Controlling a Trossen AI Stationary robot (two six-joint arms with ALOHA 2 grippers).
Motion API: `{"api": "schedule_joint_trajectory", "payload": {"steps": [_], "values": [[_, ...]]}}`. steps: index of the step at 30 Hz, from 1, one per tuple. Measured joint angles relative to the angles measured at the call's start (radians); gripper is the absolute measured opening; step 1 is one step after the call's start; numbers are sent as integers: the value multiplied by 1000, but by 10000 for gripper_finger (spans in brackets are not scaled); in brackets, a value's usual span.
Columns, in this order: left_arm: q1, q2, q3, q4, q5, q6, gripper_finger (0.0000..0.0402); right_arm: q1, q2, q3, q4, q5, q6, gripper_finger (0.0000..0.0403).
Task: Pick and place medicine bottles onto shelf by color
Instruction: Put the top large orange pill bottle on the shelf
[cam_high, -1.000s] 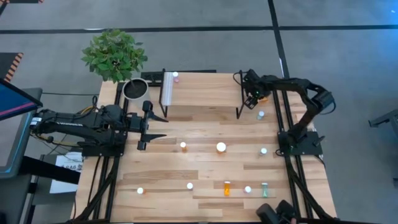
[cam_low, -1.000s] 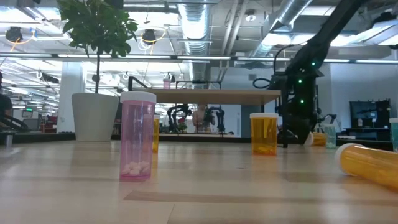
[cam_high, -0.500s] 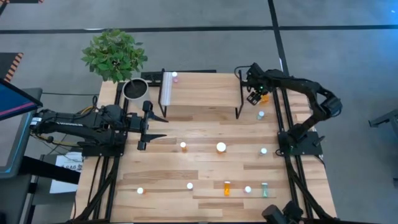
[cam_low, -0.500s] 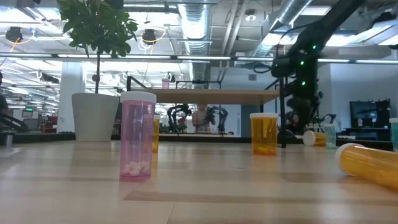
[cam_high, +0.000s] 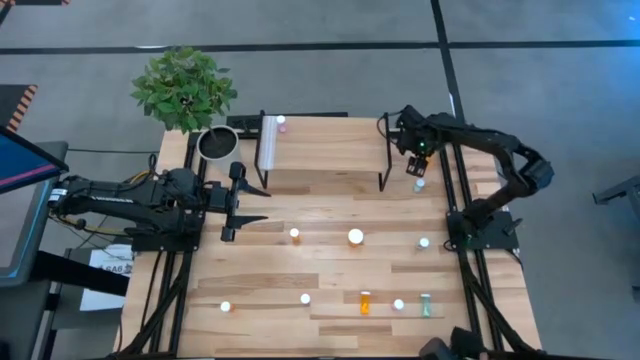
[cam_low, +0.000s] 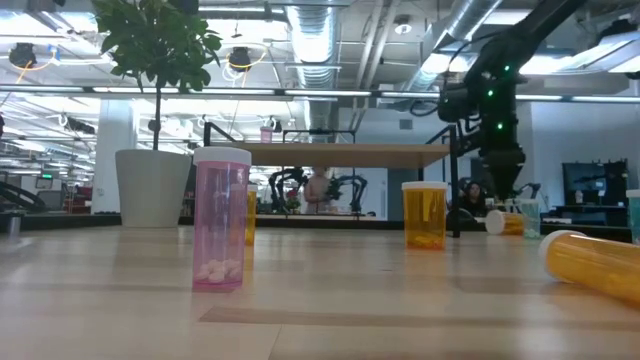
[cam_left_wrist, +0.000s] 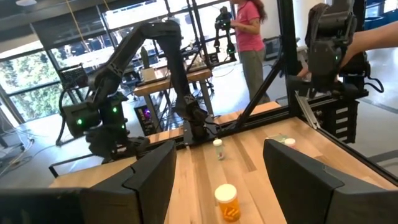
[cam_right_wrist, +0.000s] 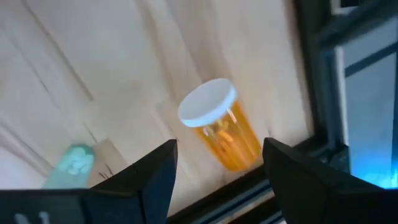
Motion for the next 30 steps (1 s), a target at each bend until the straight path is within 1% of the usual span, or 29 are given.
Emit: {"api": "schedule_joint_trajectory", "payload": {"steps": [3, 9, 15, 20, 24, 30], "values": [[0, 0, 0, -2, 0, -1, 231, 1, 57, 0, -4, 35, -13, 260], [0, 0, 0, -7, 0, -1, 231, -28, 166, 0, 9, 72, -12, 260], [0, 0, 0, -15, 0, 0, 231, -53, 222, 1, 39, 77, -11, 260], [0, 0, 0, -14, 0, 7, 231, -60, 223, 1, 21, 69, 50, 250], [0, 0, 0, -14, 0, 7, 231, -59, 183, 0, 12, 69, 93, 219], [0, 0, 0, -10, 0, -1, 231, -65, 108, 21, -43, 37, 180, 170]]}}
